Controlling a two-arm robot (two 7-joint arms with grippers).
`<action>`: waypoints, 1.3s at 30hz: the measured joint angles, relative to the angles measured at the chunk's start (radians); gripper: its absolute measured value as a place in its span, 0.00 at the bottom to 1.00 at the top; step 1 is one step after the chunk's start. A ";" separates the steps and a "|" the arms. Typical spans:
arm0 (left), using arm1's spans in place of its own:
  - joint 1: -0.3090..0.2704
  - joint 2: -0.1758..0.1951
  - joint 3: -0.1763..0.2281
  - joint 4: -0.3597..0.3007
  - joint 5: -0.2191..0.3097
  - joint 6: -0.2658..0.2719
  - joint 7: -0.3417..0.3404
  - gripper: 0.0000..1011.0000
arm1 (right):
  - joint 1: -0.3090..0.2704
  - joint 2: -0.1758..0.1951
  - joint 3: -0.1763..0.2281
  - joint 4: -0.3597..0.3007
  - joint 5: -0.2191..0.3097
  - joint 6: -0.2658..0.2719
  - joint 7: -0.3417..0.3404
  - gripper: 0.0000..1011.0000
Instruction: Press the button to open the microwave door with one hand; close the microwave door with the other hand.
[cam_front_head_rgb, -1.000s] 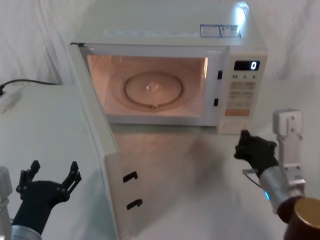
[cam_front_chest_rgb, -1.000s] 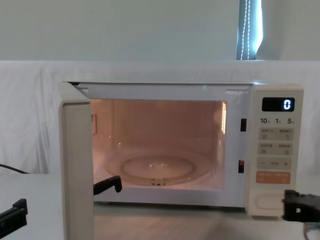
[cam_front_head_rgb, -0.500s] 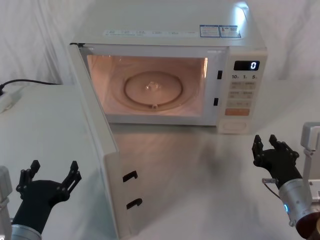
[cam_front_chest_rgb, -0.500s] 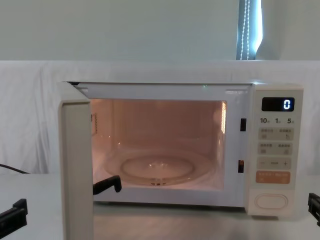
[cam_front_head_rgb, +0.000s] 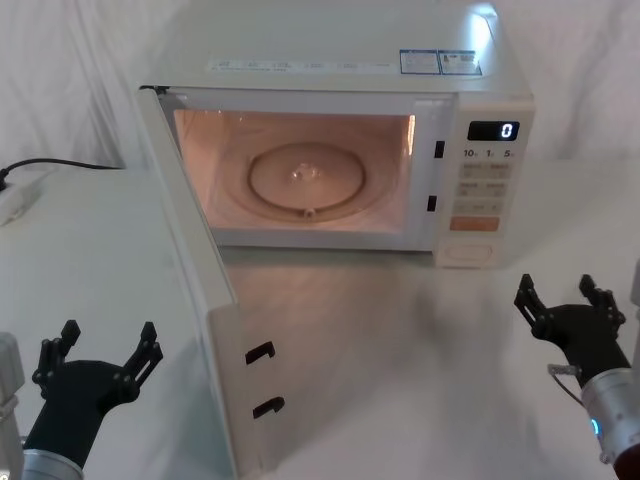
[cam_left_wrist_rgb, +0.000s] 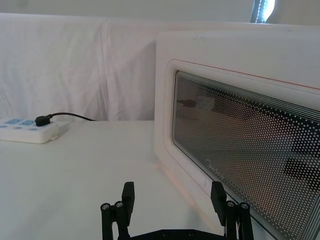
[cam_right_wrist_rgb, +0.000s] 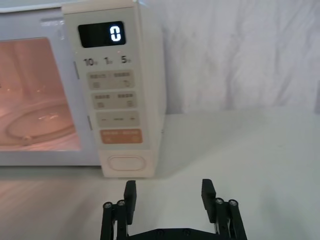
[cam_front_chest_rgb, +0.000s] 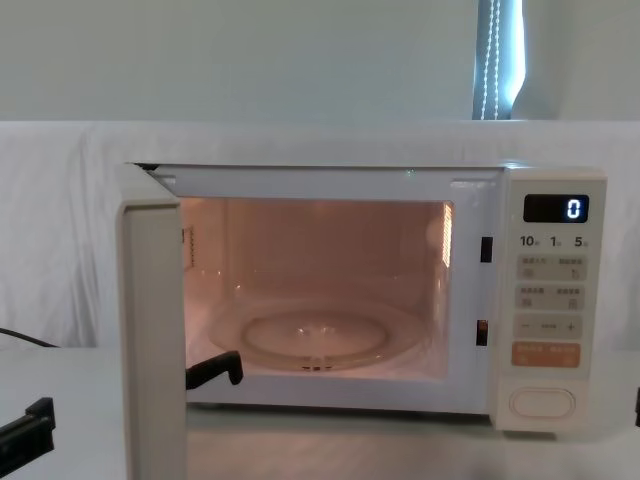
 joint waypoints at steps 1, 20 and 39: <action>0.000 0.000 0.000 0.000 0.000 0.000 0.000 0.99 | -0.002 0.000 0.002 -0.001 0.000 -0.001 -0.001 0.85; 0.000 0.000 0.000 0.000 0.000 0.000 0.000 0.99 | -0.015 -0.002 0.023 -0.005 -0.003 -0.011 -0.020 0.99; 0.000 0.000 0.000 0.000 0.000 0.000 0.000 0.99 | -0.013 -0.002 0.021 -0.004 -0.004 -0.009 -0.018 0.99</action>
